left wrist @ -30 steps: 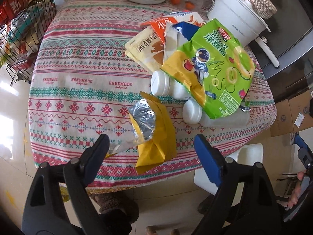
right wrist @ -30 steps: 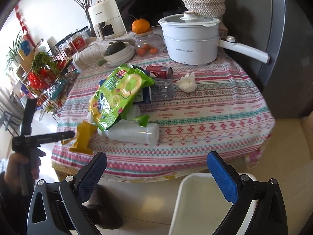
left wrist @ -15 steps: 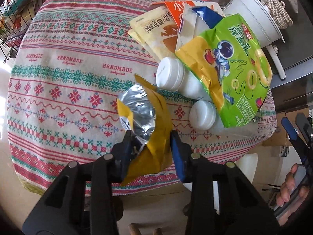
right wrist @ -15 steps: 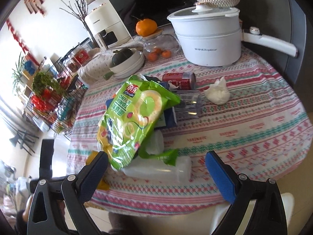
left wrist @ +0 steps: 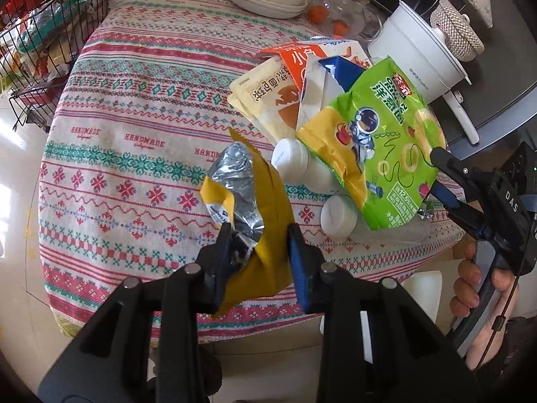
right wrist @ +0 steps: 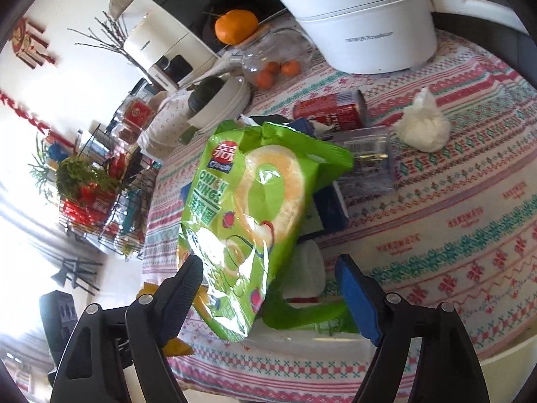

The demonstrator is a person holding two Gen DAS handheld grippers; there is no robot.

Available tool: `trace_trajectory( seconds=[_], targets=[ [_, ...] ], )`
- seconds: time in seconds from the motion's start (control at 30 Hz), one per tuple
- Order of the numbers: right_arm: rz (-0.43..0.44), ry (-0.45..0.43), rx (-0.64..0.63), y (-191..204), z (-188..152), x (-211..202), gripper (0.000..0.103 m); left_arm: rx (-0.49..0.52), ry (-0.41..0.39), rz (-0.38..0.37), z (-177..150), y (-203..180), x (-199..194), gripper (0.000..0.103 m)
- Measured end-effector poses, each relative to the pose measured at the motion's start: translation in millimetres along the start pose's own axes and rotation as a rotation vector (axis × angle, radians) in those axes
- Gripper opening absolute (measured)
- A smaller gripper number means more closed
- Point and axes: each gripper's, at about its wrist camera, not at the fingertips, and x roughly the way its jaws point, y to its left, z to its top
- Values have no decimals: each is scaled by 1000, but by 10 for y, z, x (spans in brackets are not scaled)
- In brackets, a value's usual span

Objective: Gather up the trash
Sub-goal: 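Grasp the yellow foil wrapper with the left tool while the right tool grasps the green chip bag, then carry both items over the white bin and open both tools to drop them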

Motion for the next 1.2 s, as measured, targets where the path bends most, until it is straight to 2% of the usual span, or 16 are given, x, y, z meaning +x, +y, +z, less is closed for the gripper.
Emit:
trace_trajectory(
  seconds=[0.1, 0.17, 0.2, 0.27, 0.3, 0.4, 0.63, 0.77, 0.9, 1.0, 1.2],
  targets=[
    [24, -4, 25, -45, 37, 105, 77, 9, -4, 0, 46, 9, 87, 34],
    [52, -4, 60, -103, 55, 180, 72, 13, -11, 3, 42, -27, 82, 34],
    [79, -5, 84, -139, 68, 212, 67, 13, -15, 3, 40, -42, 76, 34],
    [140, -4, 137, -212, 85, 273, 47, 12, -24, -3, 100, -16, 131, 33],
    [168, -3, 162, -245, 95, 300, 30, 14, -29, -4, 112, -30, 128, 33],
    [195, -23, 212, -318, 108, 278, 14, 27, -51, 2, 139, -72, 84, 33],
    [231, -120, 240, -324, 202, -134, 11, 24, -133, -4, 203, -117, -115, 33],
    [205, -181, 161, -208, 270, -561, 11, 42, -165, -59, 198, -204, -240, 33],
    [165, -220, 66, -128, 233, -1086, 11, 124, -169, -129, 72, -493, -303, 33],
    [99, -237, -10, -126, 137, -1461, 11, 208, -161, -197, -64, -808, -322, 32],
    [-146, -253, -138, -382, -300, -2124, 11, 390, -61, -318, -430, -1591, -104, 33]
  ],
)
